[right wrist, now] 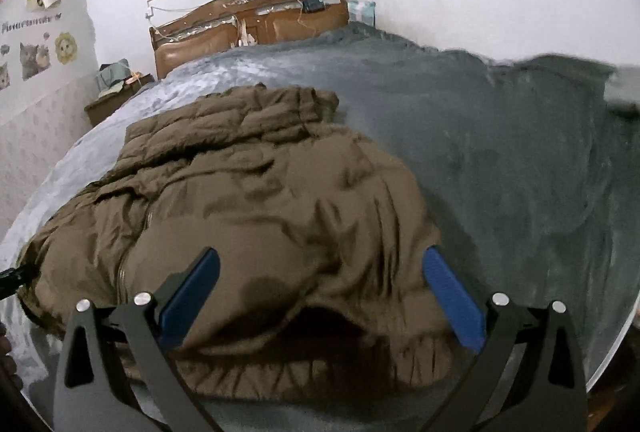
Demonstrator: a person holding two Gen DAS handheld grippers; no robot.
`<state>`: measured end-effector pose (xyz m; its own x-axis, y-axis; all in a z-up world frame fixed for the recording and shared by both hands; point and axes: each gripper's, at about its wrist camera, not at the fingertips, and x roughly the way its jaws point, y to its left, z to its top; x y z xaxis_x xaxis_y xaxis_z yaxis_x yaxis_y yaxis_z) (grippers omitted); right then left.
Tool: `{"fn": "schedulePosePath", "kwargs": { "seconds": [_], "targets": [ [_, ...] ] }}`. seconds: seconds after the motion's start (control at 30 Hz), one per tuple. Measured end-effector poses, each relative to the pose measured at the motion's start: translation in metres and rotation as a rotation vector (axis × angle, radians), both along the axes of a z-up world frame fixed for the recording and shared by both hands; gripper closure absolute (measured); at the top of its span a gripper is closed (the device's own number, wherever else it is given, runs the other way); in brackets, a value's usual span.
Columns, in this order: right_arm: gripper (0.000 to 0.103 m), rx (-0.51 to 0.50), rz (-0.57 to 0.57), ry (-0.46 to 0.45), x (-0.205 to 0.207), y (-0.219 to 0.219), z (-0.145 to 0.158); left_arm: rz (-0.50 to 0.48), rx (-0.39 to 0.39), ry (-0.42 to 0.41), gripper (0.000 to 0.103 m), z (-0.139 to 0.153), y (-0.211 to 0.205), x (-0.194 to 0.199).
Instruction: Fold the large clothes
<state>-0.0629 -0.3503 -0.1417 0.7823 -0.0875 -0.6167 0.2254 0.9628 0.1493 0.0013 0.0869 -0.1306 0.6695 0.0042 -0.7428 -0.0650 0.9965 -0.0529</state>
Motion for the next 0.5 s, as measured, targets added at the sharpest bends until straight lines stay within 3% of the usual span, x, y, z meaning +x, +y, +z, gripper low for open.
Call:
{"fn": "schedulePosePath", "kwargs": {
  "seconds": [0.13, 0.5],
  "targets": [
    [0.002, -0.001, -0.012, 0.009, -0.006, 0.0, -0.006, -0.019, 0.024, -0.002, 0.006, -0.003, -0.003, -0.001],
    [0.002, 0.012, -0.051, 0.027, -0.013, -0.009, -0.014, -0.038, -0.009, 0.028, 0.013, -0.019, 0.003, 0.006]
  ]
}}
